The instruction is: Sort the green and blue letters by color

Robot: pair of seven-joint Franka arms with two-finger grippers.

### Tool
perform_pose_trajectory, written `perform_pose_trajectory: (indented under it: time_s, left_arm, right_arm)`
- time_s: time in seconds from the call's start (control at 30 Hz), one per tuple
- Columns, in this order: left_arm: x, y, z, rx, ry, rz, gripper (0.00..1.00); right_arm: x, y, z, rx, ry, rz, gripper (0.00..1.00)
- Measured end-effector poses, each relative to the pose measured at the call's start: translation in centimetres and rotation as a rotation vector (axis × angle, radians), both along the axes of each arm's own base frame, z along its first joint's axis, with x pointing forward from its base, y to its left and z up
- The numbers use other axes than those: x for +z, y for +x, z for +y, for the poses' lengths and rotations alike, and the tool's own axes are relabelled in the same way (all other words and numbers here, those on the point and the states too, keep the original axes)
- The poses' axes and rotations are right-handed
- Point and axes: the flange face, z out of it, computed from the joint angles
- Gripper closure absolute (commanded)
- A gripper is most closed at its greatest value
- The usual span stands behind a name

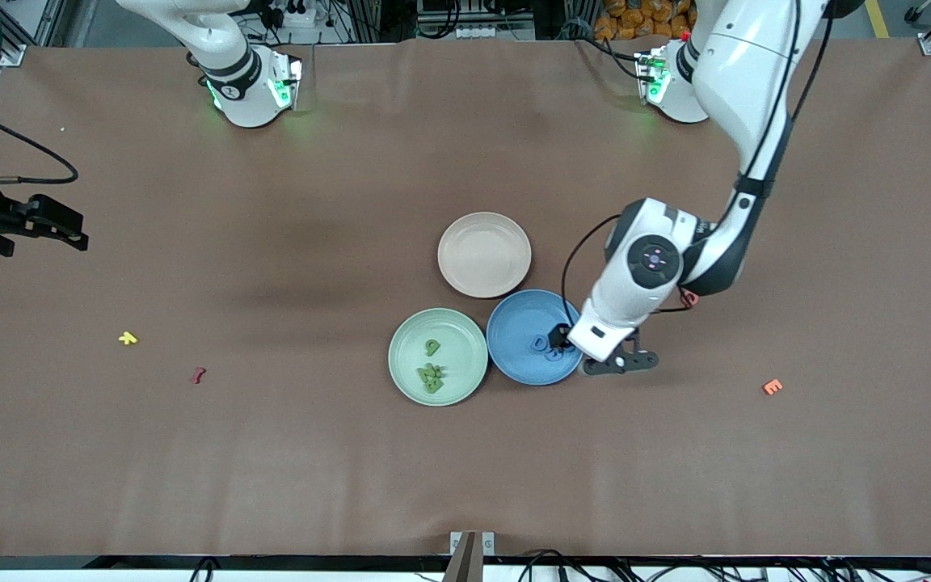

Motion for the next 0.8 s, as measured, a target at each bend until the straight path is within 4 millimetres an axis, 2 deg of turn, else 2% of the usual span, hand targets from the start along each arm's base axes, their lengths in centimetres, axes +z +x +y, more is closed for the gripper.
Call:
perform_pose_trajectory:
  time_s: [0.27,0.47,0.6,0.8]
  left_arm:
    - [0.3,3.3,7.5,-0.054,0.016,-0.022,0.00]
    - [0.3,5.2,14.1,-0.082,0.033,-0.031,0.00]
    - [0.3,6.0,18.3,-0.091,0.053,-0.036,0.00]
    - [0.3,6.6,23.0,-0.108,0.099,-0.042,0.00]
  right_arm:
    - [-0.2,0.0,0.0,0.000,0.000,0.005,0.00]
    - [-0.3,0.0,0.0,0.000,0.000,0.007,0.00]
    - [-0.4,0.0,0.0,0.000,0.000,0.008,0.00]
    - [-0.5,0.0,0.0,0.000,0.000,0.011,0.00]
